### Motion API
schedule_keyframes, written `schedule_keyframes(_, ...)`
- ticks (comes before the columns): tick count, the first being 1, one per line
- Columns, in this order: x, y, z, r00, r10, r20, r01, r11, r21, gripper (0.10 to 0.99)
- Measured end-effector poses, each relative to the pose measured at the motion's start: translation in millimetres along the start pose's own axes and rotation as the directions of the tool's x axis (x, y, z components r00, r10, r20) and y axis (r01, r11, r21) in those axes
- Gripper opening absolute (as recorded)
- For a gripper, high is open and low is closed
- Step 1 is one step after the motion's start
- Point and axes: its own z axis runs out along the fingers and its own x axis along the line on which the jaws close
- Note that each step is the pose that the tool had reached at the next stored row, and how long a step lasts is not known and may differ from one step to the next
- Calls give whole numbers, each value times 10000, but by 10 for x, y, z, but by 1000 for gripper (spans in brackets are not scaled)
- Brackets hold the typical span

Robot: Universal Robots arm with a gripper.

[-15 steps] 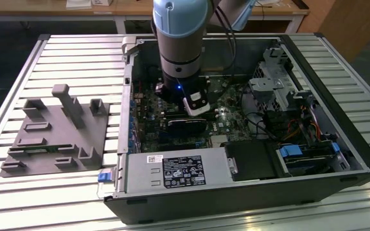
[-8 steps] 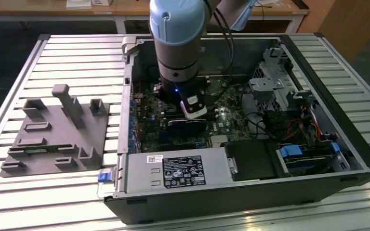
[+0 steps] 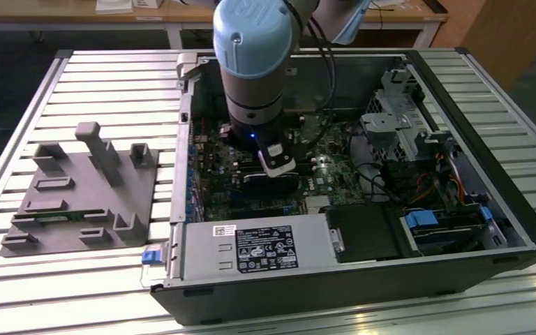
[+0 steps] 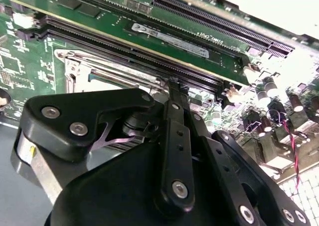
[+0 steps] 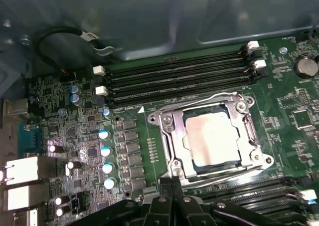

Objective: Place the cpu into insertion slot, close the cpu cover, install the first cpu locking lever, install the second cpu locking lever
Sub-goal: 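Install the second cpu locking lever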

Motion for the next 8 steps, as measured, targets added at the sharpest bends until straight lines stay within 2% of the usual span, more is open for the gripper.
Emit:
schedule_keyframes(3, 10, -9, 22, 10000, 1, -9, -1, 10000, -50, 106)
schedule_keyframes(8, 14, -14, 35, 10000, 3, -11, -3, 10000, -54, 106)
